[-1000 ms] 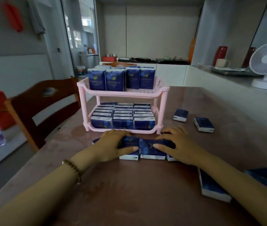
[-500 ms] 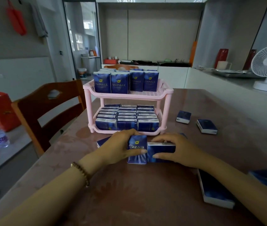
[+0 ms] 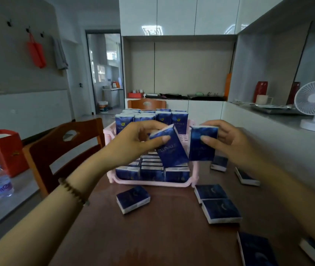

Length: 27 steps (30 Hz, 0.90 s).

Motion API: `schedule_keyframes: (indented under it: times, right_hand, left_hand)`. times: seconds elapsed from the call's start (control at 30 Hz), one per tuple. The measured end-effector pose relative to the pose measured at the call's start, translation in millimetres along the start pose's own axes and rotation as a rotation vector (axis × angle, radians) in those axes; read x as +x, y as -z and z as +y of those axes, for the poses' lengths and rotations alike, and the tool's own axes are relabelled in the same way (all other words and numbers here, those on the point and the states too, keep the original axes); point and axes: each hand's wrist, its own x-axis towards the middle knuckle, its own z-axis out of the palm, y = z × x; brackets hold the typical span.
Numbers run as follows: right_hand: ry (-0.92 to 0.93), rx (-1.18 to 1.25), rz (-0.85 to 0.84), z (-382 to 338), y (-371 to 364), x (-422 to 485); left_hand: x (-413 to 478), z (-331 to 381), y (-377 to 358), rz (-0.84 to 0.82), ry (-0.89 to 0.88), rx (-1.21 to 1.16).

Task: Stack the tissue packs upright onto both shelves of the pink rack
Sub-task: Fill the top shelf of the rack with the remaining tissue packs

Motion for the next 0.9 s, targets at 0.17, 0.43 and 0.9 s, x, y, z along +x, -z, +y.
schedule_keyframes:
  times: [0.17, 0.43, 0.9]
  right_hand:
    - [0.058, -0.034, 0.119, -12.2, 17.2, 52.8]
    - [0.019, -0.181, 0.147, 21.0, 22.5, 116.1]
    - [0.028, -0.574, -0.005, 54.2, 12.8, 137.5]
  left_hand:
    - [56.6, 11.3, 35.0, 0.097, 0.005, 0.143]
    - [126.3, -13.2, 59.6, 0.028, 0.12, 0.384]
    - [159.4, -55.1, 55.2, -0.051, 0.163, 0.575]
